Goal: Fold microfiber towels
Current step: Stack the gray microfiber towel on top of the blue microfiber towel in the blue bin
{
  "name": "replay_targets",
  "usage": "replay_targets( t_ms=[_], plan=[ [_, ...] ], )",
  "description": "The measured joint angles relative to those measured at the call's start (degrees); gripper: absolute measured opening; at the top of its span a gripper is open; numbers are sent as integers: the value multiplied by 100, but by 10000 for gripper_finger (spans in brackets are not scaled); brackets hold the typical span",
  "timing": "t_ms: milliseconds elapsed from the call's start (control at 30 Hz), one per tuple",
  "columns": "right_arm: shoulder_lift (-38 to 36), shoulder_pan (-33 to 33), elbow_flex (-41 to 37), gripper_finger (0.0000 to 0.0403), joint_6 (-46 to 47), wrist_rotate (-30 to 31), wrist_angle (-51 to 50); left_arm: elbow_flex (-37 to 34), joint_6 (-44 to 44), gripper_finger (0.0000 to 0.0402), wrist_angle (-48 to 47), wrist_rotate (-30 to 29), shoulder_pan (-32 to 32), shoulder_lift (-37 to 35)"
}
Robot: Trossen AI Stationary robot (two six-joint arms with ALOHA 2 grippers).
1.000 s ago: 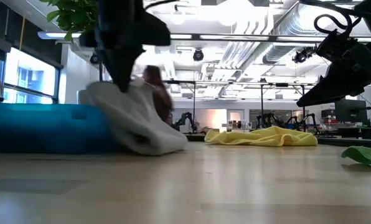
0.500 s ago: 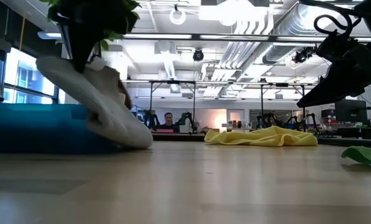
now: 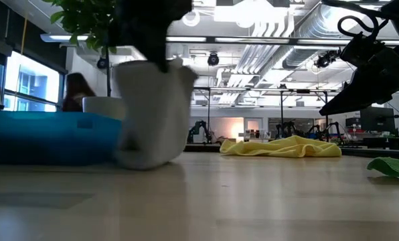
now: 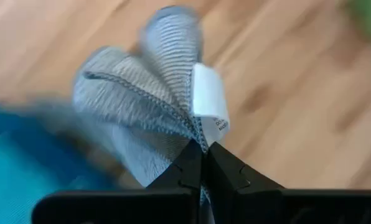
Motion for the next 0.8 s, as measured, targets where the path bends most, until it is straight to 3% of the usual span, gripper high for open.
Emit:
replay_targets(
  t_ms=[167, 433, 600, 800],
  plan=[
    [-2, 0, 0, 170, 0, 0, -15, 2, 404, 4, 1138, 181, -80, 258],
    [-2, 0, 0, 170, 0, 0, -73, 0, 324, 5, 1853, 228, -188, 879],
    [-2, 0, 0, 170, 0, 1, -77, 0, 73, 5, 1626, 233, -311, 901],
    [-2, 0, 0, 170, 0, 0, -89, 4, -408, 5, 606, 90, -434, 815]
  ],
)
